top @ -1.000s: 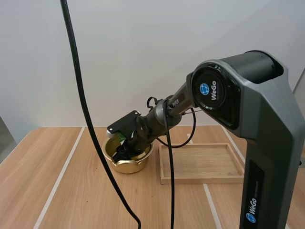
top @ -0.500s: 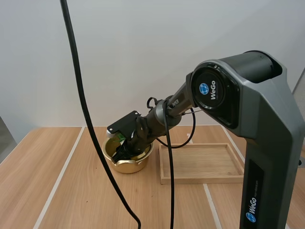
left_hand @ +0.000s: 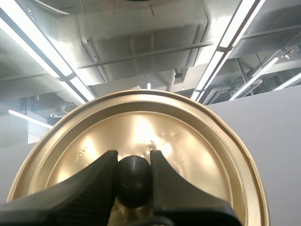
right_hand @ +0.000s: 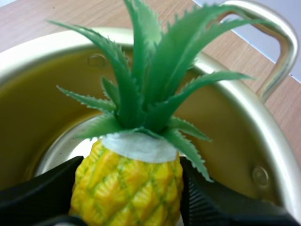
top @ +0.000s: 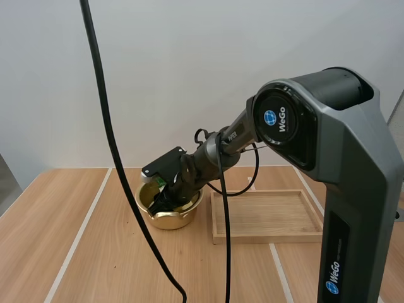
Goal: Open the pot, put the pineapple inside, and close it
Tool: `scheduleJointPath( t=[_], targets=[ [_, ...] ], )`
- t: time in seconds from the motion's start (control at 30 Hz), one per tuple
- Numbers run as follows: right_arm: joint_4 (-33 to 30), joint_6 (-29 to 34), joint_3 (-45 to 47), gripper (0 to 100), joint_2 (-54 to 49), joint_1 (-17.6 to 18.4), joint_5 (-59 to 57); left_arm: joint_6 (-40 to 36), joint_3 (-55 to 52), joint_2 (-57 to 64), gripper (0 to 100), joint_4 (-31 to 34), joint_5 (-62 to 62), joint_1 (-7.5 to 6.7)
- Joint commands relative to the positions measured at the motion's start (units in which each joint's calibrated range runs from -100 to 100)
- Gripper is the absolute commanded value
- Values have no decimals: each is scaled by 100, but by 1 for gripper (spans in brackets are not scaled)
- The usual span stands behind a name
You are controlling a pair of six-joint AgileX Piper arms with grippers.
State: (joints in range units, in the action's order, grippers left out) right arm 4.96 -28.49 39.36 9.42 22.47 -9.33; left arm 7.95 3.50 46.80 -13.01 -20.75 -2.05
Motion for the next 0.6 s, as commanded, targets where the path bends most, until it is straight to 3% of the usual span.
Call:
scheduleJointPath(
  t=[0.0, 0.1, 0.13, 0.57],
  targets=[
    [-236, -403, 70, 34, 77, -20, -718, -37, 36, 35, 0, 2, 63, 5],
    [-223, -393, 70, 93, 77, -20, -692, -37, 36, 35, 0, 2, 63, 5],
    [-214, -393, 70, 100, 77, -20, -663, -37, 36, 35, 0, 2, 63, 5],
    [-311, -393, 70, 100, -121, -20, -882, -37, 36, 35, 0, 2, 63, 5]
  ],
)
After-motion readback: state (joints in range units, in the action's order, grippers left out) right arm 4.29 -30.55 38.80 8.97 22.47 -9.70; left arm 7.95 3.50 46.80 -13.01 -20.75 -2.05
